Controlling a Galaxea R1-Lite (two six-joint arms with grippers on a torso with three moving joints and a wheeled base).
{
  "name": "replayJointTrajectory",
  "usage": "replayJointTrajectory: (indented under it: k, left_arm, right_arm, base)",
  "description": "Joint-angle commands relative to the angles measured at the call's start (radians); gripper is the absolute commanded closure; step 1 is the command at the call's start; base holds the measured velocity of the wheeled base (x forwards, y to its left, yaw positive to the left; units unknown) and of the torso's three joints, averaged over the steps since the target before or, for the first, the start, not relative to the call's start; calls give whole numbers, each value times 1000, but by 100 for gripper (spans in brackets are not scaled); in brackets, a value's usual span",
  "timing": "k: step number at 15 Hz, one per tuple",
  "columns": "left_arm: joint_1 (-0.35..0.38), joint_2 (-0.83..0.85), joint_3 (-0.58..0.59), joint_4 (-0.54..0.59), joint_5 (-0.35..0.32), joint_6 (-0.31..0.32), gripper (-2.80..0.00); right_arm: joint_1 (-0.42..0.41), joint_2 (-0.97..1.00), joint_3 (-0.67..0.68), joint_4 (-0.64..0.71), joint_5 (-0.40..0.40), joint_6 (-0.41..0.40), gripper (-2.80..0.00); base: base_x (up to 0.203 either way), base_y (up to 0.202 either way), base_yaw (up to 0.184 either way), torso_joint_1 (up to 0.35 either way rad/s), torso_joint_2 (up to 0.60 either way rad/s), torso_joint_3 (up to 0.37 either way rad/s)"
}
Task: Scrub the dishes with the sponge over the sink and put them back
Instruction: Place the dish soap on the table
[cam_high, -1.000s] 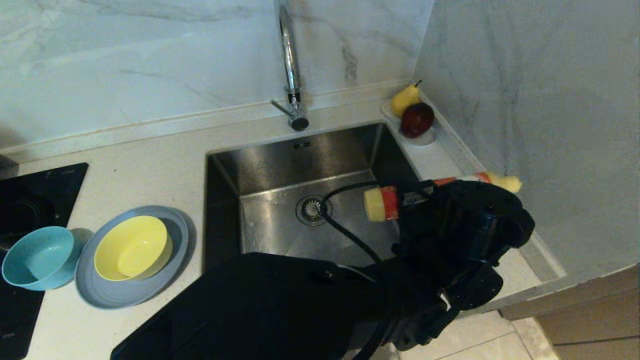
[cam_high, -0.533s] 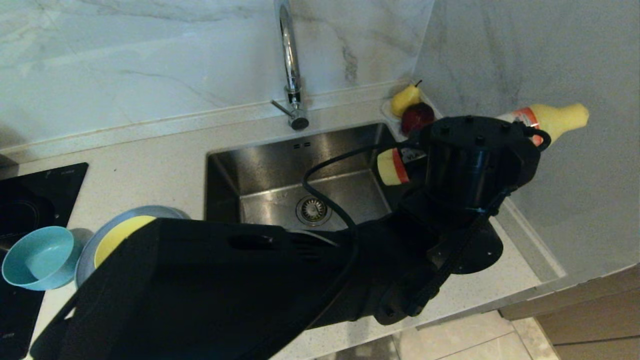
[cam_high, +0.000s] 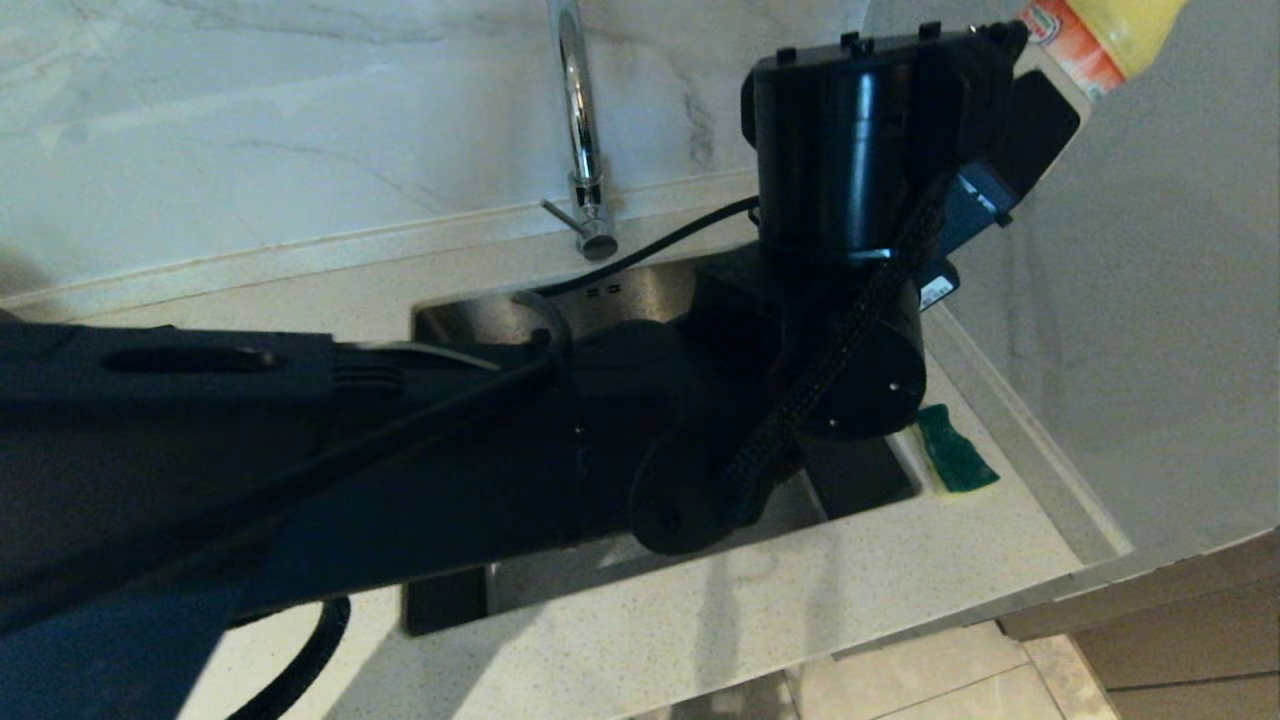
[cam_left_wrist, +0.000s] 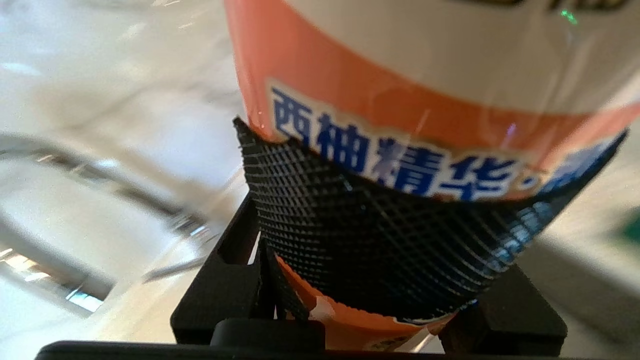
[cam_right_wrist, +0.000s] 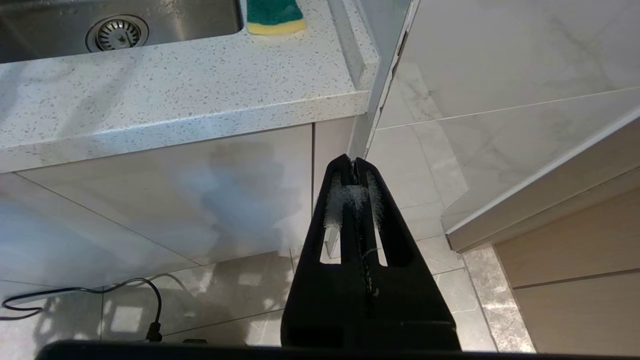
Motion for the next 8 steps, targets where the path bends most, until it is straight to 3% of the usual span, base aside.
replayJointTrajectory:
  k: [1, 3, 8]
  left_arm:
    - [19, -110, 0, 73, -91, -95, 0]
    - [44, -169, 1, 109, -193, -187, 0]
    - [133, -319, 3, 119, -307, -313, 0]
  right_arm:
    - [0, 0, 0, -1, 1, 0, 0]
    - [0, 0, 0, -1, 1, 0, 0]
    - [0, 0, 0, -1, 1, 0, 0]
  base:
    - [0, 0, 0, 0, 0, 0]
    - [0, 0, 0, 0, 0, 0]
    - [0, 0, 0, 0, 0, 0]
